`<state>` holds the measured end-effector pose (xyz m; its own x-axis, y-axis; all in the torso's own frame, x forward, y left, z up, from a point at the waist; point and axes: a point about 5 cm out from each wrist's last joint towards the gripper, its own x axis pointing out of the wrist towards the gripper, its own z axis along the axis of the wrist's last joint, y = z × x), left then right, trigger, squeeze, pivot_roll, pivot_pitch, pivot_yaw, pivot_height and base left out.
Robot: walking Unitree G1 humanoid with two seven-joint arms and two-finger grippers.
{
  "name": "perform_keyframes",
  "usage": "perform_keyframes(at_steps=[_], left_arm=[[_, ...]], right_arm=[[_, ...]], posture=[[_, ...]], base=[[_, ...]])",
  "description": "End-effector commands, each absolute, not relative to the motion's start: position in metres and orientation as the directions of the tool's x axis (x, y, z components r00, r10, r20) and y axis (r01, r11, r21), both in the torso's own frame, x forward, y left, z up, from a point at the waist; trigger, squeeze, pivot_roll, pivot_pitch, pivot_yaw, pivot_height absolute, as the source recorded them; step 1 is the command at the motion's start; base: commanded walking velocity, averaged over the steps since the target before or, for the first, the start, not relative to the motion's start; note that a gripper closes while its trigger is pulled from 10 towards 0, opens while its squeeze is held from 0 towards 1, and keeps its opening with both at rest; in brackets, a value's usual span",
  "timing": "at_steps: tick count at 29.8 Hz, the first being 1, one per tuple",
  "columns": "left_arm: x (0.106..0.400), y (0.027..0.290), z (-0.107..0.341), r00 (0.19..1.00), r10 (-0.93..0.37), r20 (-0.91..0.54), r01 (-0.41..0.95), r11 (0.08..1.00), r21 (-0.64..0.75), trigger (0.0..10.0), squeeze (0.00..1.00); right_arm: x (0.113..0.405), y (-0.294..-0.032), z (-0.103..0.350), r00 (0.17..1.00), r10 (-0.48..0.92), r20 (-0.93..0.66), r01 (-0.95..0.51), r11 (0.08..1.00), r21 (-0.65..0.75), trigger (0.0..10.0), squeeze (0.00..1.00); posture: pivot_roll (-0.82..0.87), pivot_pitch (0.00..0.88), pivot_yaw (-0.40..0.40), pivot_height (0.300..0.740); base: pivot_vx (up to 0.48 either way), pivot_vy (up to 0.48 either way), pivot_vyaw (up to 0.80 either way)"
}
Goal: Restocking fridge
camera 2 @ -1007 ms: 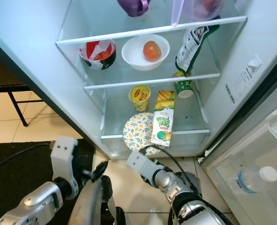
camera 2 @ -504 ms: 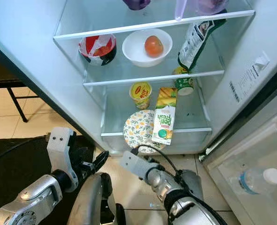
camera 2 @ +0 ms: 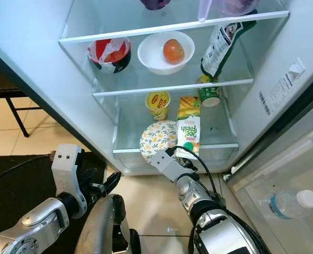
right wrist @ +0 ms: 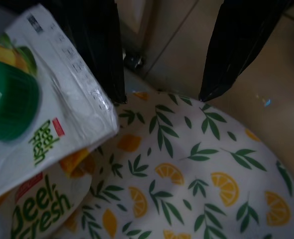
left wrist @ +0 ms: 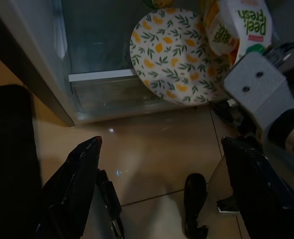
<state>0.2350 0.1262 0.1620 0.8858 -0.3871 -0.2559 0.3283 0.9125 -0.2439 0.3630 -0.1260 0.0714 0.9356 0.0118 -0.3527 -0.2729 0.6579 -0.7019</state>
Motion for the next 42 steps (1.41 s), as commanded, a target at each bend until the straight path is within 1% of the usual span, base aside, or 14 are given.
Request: perform_keyframes(at_steps=[1,2,3,6,10,11,17,19,21,22,25,28,34,42], left_arm=[[0.23,0.129,0.158,0.887,-0.367,-0.279,0.298,0.918,-0.26,10.0,0.0],[0.23,0.129,0.158,0.887,-0.367,-0.279,0.298,0.918,-0.26,10.0,0.0],[0.23,0.128,0.157,0.887,-0.368,-0.28,0.299,0.918,-0.262,10.0,0.0],[0.23,0.128,0.157,0.886,-0.369,-0.281,0.298,0.917,-0.263,10.0,0.0],[0.229,0.127,0.157,0.885,-0.369,-0.282,0.298,0.917,-0.266,10.0,0.0],[0.23,0.126,0.157,0.885,-0.371,-0.282,0.299,0.916,-0.267,10.0,0.0],[0.231,0.125,0.157,0.883,-0.376,-0.28,0.304,0.914,-0.27,10.0,0.0],[0.231,0.125,0.157,0.883,-0.377,-0.28,0.305,0.914,-0.268,10.0,0.0],[0.231,0.126,0.156,0.883,-0.377,-0.281,0.305,0.914,-0.267,10.0,0.0],[0.231,0.126,0.156,0.883,-0.377,-0.281,0.305,0.914,-0.266,10.0,0.0],[0.232,0.126,0.157,0.883,-0.377,-0.281,0.306,0.914,-0.266,10.0,0.0],[0.231,0.125,0.158,0.884,-0.377,-0.277,0.307,0.914,-0.265,10.0,0.0],[0.228,0.127,0.16,0.885,-0.37,-0.281,0.301,0.917,-0.26,10.0,0.0],[0.222,0.132,0.163,0.891,-0.348,-0.291,0.279,0.927,-0.252,10.0,0.0]], right_arm=[[0.36,-0.113,0.069,0.93,0.09,-0.356,-0.327,0.645,-0.691,10.0,0.0],[0.36,-0.113,0.069,0.93,0.09,-0.356,-0.327,0.645,-0.691,10.0,0.0],[0.356,-0.097,0.067,0.891,0.241,-0.384,-0.442,0.651,-0.618,10.0,0.0],[0.353,-0.089,0.065,0.858,0.321,-0.4,-0.51,0.621,-0.595,10.0,0.0],[0.351,-0.089,0.064,0.851,0.342,-0.397,-0.524,0.574,-0.629,10.0,0.0],[0.351,-0.093,0.064,0.856,0.327,-0.401,-0.515,0.605,-0.607,10.0,0.0],[0.348,-0.094,0.059,0.822,0.365,-0.438,-0.567,0.601,-0.563,10.0,0.0],[0.34,-0.084,0.054,0.745,0.471,-0.472,-0.665,0.573,-0.479,10.0,0.0],[0.338,-0.08,0.053,0.718,0.505,-0.479,-0.695,0.567,-0.443,10.0,0.0],[0.334,-0.076,0.05,0.677,0.541,-0.5,-0.735,0.539,-0.411,10.0,0.0],[0.329,-0.073,0.043,0.652,0.534,-0.538,-0.757,0.492,-0.43,10.0,0.0],[0.329,-0.077,0.036,0.707,0.424,-0.566,-0.706,0.469,-0.531,10.0,0.0],[0.333,-0.086,0.035,0.757,0.314,-0.573,-0.646,0.491,-0.584,10.0,0.0],[0.345,-0.098,0.047,0.83,0.196,-0.522,-0.528,0.58,-0.62,10.0,0.0]], posture=[[0.19,0.474,0.144,0.559],[0.19,0.474,0.144,0.559],[0.19,0.47,0.138,0.559],[0.18,0.469,0.137,0.559],[0.18,0.469,0.135,0.559],[0.17,0.463,0.135,0.559],[0.17,0.455,0.137,0.559],[0.17,0.452,0.137,0.559],[0.17,0.45,0.137,0.559],[0.17,0.449,0.138,0.559],[0.17,0.449,0.139,0.559],[0.19,0.456,0.145,0.559],[0.2,0.469,0.151,0.559],[0.26,0.502,0.152,0.559]], base=[[0.0,0.0,0.0],[0.0,0.0,0.0],[0.0,0.0,0.0],[0.0,0.0,0.0],[0.0,0.0,0.0],[0.0,0.0,0.0],[0.0,0.0,0.0],[0.0,0.0,0.0],[0.0,0.0,0.0],[0.0,0.0,0.0],[0.0,0.0,0.0],[0.0,0.0,0.0],[0.0,0.0,0.0],[0.0,0.0,0.0]])
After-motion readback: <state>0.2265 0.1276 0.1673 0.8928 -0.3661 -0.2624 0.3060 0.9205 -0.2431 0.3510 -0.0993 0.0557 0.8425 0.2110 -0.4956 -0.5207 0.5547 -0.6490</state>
